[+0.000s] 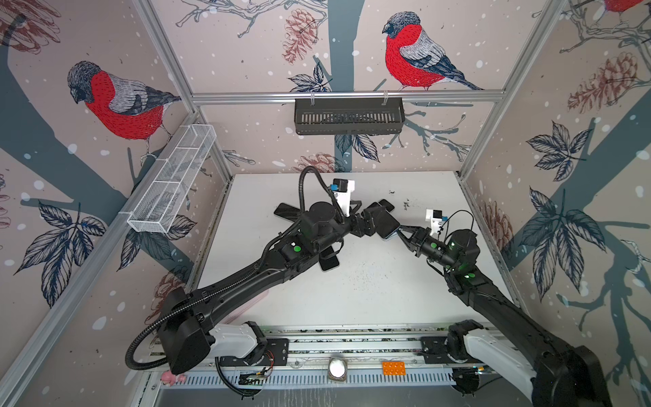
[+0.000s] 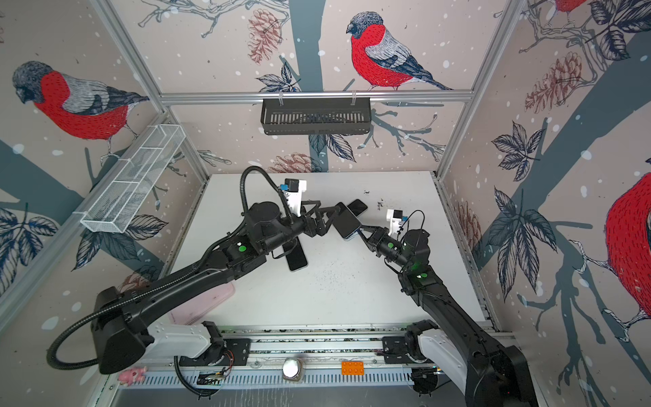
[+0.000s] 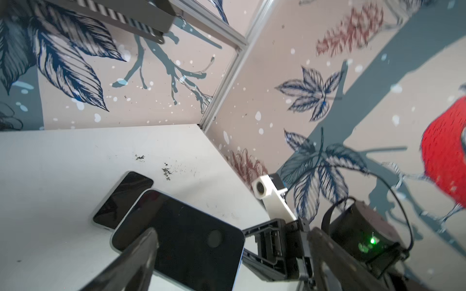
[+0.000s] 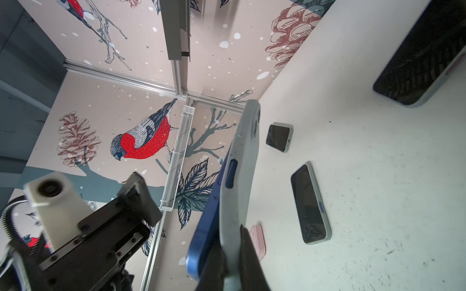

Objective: Take the phone out of the phone case
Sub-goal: Remove the phone case from the phone.

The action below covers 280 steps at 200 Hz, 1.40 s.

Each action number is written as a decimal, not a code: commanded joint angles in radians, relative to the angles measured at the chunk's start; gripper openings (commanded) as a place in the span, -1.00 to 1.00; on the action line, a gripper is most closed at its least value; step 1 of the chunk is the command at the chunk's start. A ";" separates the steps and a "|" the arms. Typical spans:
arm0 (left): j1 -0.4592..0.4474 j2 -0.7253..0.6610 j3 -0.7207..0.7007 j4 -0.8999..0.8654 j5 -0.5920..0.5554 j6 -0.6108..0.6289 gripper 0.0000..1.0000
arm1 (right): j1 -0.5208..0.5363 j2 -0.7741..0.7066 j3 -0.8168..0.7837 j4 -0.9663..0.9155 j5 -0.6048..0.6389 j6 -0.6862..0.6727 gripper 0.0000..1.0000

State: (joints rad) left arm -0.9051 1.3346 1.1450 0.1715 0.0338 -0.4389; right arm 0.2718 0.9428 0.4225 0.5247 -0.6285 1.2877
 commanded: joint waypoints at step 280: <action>-0.178 0.413 0.302 -0.395 -0.485 0.451 -0.11 | 0.001 -0.031 -0.041 0.072 0.003 0.012 -0.98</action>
State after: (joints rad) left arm -1.0824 1.7344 1.4445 -0.1913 -0.3656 -0.0174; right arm 0.2680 0.9253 0.3798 0.4938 -0.5808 1.3037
